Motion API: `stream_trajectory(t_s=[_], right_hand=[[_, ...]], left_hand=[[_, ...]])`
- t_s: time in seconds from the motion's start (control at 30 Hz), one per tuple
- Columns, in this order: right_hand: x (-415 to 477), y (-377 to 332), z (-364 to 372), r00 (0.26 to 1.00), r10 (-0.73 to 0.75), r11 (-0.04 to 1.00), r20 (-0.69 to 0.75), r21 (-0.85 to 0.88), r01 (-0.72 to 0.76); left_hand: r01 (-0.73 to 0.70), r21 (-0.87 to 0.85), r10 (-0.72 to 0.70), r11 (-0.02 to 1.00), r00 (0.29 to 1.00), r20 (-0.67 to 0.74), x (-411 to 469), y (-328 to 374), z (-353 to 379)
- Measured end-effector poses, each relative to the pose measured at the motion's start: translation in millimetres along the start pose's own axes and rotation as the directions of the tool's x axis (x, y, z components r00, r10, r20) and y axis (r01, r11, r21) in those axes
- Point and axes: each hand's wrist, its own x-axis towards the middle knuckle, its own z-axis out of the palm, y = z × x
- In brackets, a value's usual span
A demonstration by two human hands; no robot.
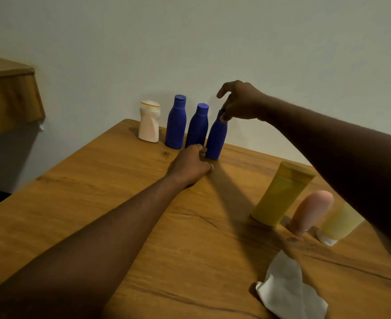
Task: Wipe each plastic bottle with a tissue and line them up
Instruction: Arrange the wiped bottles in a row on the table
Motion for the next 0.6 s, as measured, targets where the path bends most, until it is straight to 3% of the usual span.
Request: stream_trajectory(t_s=[0.6], right_hand=[[-2.8, 0.8, -1.3, 1.000, 0.021, 0.999, -0.001, 0.034, -0.021]], left_hand=[[-0.010, 0.044, 0.010, 0.999, 1.000, -0.002, -0.3, 0.6, -1.0]])
